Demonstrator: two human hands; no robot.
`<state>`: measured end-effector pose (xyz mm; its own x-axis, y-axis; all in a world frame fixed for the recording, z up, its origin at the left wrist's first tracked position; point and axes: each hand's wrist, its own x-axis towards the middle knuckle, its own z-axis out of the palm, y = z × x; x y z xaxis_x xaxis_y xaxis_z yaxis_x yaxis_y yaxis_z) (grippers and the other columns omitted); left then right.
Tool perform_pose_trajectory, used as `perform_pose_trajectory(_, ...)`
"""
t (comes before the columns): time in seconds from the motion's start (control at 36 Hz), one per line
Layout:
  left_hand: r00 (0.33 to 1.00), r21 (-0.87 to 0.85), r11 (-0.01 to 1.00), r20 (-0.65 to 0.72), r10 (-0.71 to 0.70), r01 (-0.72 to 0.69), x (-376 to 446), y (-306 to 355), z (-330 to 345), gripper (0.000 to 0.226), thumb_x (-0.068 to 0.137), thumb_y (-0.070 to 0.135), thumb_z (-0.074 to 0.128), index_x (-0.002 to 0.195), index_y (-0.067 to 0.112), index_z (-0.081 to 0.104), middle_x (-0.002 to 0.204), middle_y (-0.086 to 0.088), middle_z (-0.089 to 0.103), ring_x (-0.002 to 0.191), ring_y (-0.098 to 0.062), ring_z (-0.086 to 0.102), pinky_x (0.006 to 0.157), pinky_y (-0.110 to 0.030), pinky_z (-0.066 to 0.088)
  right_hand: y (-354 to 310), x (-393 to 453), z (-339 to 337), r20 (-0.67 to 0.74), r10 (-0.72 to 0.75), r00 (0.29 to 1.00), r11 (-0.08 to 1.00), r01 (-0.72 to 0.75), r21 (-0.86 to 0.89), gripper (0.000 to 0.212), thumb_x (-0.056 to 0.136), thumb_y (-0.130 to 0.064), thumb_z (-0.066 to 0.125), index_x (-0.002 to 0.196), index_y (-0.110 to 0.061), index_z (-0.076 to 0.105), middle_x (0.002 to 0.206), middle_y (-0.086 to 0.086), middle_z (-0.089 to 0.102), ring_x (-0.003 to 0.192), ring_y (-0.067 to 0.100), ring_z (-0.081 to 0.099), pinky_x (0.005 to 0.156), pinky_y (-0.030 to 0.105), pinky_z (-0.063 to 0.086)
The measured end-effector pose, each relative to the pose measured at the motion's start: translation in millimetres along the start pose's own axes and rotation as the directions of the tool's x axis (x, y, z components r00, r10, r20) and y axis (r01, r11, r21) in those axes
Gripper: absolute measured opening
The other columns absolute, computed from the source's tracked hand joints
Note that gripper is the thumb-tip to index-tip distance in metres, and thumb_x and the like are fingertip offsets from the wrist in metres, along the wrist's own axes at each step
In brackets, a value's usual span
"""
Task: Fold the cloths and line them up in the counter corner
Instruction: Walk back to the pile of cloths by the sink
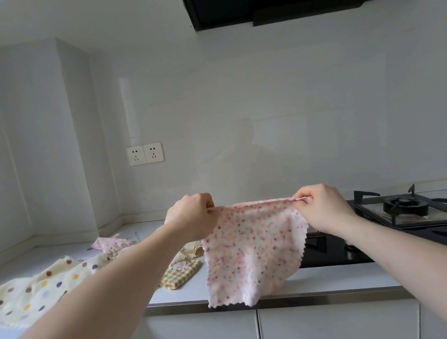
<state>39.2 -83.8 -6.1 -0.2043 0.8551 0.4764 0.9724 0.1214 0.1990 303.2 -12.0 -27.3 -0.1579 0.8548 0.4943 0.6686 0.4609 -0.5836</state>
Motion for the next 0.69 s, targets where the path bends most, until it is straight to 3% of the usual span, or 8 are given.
perform_pose_trajectory(0.11,0.999,-0.014,0.999,0.012,-0.053,0.053,14.5,0.1,6.5,0.02,0.089,0.026,0.045,0.097,0.029,0.064,0.09,0.003,0.064,0.084,-0.027,0.06,0.066,-0.03,0.043,1.9,13.7,-0.8,-0.004,0.025,1.0,1.0,-0.025,0.017,0.03,0.094,-0.023,0.056,0.069,-0.036,0.068,0.073,-0.014,0.068,0.073,0.01,0.063,0.058,0.023,0.045)
perform_pose_trajectory(0.25,0.992,-0.283,0.953,-0.037,-0.121,0.106,41.0,4.9,6.2,0.029,0.09,0.018,0.047,0.106,0.024,0.07,0.091,-0.001,0.073,0.087,-0.027,0.069,0.076,-0.033,0.057,2.4,39.7,-3.8,-0.078,0.12,0.99,0.979,-0.105,0.177,0.024,0.092,-0.011,0.054,0.086,-0.027,0.072,0.07,-0.003,0.072,0.055,0.02,0.072,0.064,0.036,0.062)
perform_pose_trajectory(0.33,0.982,-0.406,0.91,-0.122,-0.145,0.085,52.7,12.4,3.6,0.025,0.089,0.014,0.05,0.102,0.025,0.069,0.1,-0.003,0.075,0.097,-0.028,0.066,0.082,-0.033,0.054,4.4,53.5,-6.5,-0.171,0.078,0.982,0.979,-0.043,0.199,0.028,0.091,-0.009,0.054,0.086,-0.028,0.072,0.082,-0.003,0.072,0.07,0.026,0.073,0.073,0.041,0.062)
perform_pose_trajectory(0.47,0.978,-0.506,0.862,-0.17,-0.117,0.015,54.3,18.3,8.3,0.017,0.093,0.016,0.053,0.097,0.026,0.067,0.099,0.001,0.07,0.094,-0.023,0.064,0.078,-0.027,0.048,9.4,55.0,-9.7,-0.255,0.007,0.967,0.982,0.042,0.186,0.029,0.091,-0.007,0.051,0.087,-0.024,0.074,0.075,-0.003,0.07,0.073,0.024,0.068,0.058,0.027,0.047)
perform_pose_trajectory(0.58,0.986,-0.499,0.866,-0.152,-0.073,-0.013,35.1,16.9,14.7,0.011,0.092,0.02,0.058,0.094,0.024,0.069,0.092,0.004,0.071,0.087,-0.019,0.064,0.074,-0.025,0.045,22.5,37.9,-9.2,-0.203,-0.048,0.978,0.989,0.075,0.127,0.028,0.093,-0.006,0.052,0.089,-0.024,0.073,0.079,-0.006,0.07,0.072,0.016,0.063,0.056,0.02,0.042)
perform_pose_trajectory(0.69,0.998,-0.379,0.925,0.058,0.015,0.008,5.9,10.6,25.2,0.013,0.091,0.023,0.061,0.081,0.03,0.065,0.088,0.005,0.071,0.082,-0.018,0.065,0.067,-0.024,0.047,44.1,9.2,-4.6,-0.023,-0.052,0.998,0.998,0.053,0.032,0.024,0.094,-0.015,0.059,0.081,-0.032,0.07,0.078,-0.013,0.069,0.076,0.014,0.062,0.064,0.02,0.046)
